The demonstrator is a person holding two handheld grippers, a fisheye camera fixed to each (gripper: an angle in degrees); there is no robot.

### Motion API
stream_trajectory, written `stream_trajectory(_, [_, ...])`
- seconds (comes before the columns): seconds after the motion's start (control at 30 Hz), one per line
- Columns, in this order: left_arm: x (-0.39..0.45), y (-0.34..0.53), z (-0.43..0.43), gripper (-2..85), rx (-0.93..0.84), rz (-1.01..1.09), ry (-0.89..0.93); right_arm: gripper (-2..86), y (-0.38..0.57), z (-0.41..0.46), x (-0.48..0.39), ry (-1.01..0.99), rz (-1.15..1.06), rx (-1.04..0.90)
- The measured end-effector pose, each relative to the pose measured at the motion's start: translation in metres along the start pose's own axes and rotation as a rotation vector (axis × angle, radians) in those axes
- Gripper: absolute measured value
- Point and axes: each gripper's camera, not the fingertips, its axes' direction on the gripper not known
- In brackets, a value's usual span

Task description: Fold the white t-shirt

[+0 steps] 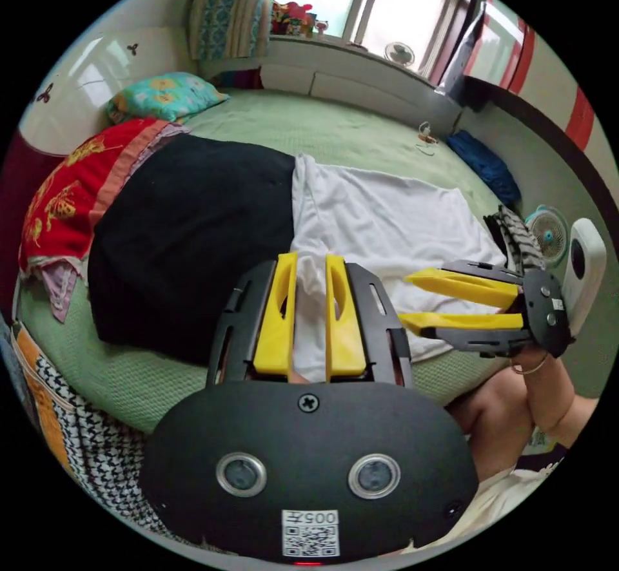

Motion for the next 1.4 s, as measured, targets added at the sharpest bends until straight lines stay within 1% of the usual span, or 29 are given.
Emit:
stream_trajectory(0.07, [-0.012, -0.001, -0.003, 8.1, 0.016, -0.048, 0.021, 10.9, -0.001, 0.013, -0.015, 0.046, -0.044, -0.009])
stream_trajectory(0.1, [-0.020, -0.003, -0.005, 8.0, 0.027, -0.085, 0.073, 10.8, -0.002, 0.021, -0.025, 0.066, -0.076, -0.005])
stream_trajectory(0.17, [-0.025, -0.006, -0.008, 7.7, 0.022, -0.078, 0.144, 10.3, -0.002, 0.033, -0.036, 0.097, -0.090, 0.015])
stream_trajectory(0.23, [-0.028, -0.006, -0.010, 7.6, 0.007, -0.058, 0.092, 9.1, -0.003, 0.052, -0.043, 0.117, -0.115, 0.011])
stream_trajectory(0.27, [-0.032, -0.003, -0.011, 7.5, 0.007, -0.069, 0.026, 8.8, -0.003, 0.057, -0.044, 0.128, -0.114, 0.006])
stream_trajectory(0.3, [-0.039, 0.001, -0.012, 7.5, 0.003, -0.099, 0.012, 7.7, -0.004, 0.066, -0.045, 0.139, -0.112, -0.008])
stream_trajectory(0.37, [-0.050, 0.003, -0.013, 7.5, 0.002, -0.128, 0.071, 5.6, -0.005, 0.078, -0.044, 0.133, -0.079, -0.038])
stream_trajectory(0.43, [-0.052, 0.002, -0.016, 7.5, 0.004, -0.113, 0.064, 0.8, -0.005, 0.084, -0.039, 0.125, -0.023, -0.053])
stream_trajectory(0.5, [-0.047, 0.001, -0.016, 7.3, -0.023, -0.034, 0.012, -0.8, -0.002, 0.078, -0.036, 0.127, -0.009, -0.012])
stream_trajectory(0.53, [-0.045, 0.001, -0.015, 7.2, -0.032, -0.020, 0.019, -1.1, -0.001, 0.071, -0.033, 0.103, 0.007, 0.017])
stream_trajectory(0.6, [-0.042, 0.001, -0.011, 7.0, -0.064, 0.004, 0.096, -1.4, 0.003, 0.061, -0.028, 0.073, 0.032, 0.062])
stream_trajectory(0.67, [-0.036, 0.001, -0.006, 7.0, -0.092, 0.030, 0.116, -1.5, 0.007, 0.054, -0.024, 0.060, 0.047, 0.099])
stream_trajectory(0.77, [-0.027, -0.001, 0.001, 6.7, -0.149, 0.063, 0.011, -1.6, 0.012, 0.047, -0.020, 0.054, 0.067, 0.128])
stream_trajectory(0.9, [-0.016, 0.000, 0.009, 6.5, -0.201, 0.097, 0.043, -1.5, 0.019, 0.042, -0.017, 0.044, 0.085, 0.162])
stream_trajectory(1.03, [-0.008, 0.001, 0.009, 6.5, -0.205, 0.129, -0.006, -1.5, 0.024, 0.039, -0.014, 0.045, 0.094, 0.172])
stream_trajectory(1.13, [0.001, 0.004, 0.001, 7.2, -0.168, 0.179, -0.043, -1.5, 0.028, 0.037, -0.005, 0.027, 0.134, 0.185])
stream_trajectory(1.2, [0.008, 0.008, -0.003, 12.1, -0.145, 0.220, -0.104, -1.5, 0.031, 0.035, 0.002, -0.006, 0.166, 0.198])
stream_trajectory(1.3, [0.013, 0.011, 0.004, 17.3, -0.150, 0.231, -0.141, -1.5, 0.035, 0.031, 0.014, -0.061, 0.222, 0.222])
stream_trajectory(1.4, [0.014, 0.006, 0.018, 16.8, -0.159, 0.224, -0.178, -1.5, 0.038, 0.027, 0.020, -0.083, 0.247, 0.239])
